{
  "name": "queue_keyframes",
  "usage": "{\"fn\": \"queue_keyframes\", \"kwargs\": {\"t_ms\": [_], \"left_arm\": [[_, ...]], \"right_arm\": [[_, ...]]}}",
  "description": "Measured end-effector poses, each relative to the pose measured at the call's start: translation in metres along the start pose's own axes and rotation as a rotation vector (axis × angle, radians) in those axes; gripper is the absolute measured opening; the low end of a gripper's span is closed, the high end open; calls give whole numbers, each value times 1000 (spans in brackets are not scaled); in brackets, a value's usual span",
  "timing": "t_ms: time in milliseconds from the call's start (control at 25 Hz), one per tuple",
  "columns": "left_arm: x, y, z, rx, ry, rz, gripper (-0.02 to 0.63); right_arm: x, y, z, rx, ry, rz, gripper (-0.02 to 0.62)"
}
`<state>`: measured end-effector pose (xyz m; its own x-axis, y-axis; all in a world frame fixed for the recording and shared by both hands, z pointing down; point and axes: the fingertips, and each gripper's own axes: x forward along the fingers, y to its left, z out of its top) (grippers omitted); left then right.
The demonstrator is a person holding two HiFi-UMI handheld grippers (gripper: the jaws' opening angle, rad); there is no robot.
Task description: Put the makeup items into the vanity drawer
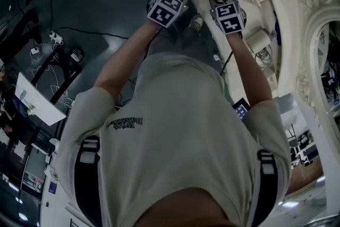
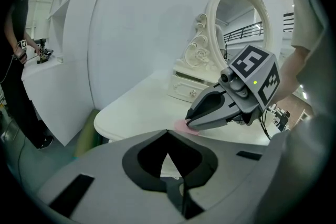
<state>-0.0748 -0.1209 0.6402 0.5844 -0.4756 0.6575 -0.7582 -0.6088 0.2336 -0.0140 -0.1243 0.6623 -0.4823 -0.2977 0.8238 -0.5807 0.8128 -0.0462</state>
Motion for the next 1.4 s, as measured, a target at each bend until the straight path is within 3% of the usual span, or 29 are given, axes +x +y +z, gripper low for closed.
{"fn": "queue_keyframes", "kwargs": {"t_ms": [440,760,1200,1400], "left_arm": [[-38,7,50,75,-95,74,14],[-80,3,134,122,-235,102,14],[-144,-48,234,246,-425,90,14],[-181,-76,262,255,-501,85,14]], "right_arm": [[-68,-21,70,36,-188,-76,41],[-158,-27,131,-14,-375,-169,41],[-289,-18,180,-88,-614,-258,41],[-349,-5,192,-132,-735,-296,41]]}}
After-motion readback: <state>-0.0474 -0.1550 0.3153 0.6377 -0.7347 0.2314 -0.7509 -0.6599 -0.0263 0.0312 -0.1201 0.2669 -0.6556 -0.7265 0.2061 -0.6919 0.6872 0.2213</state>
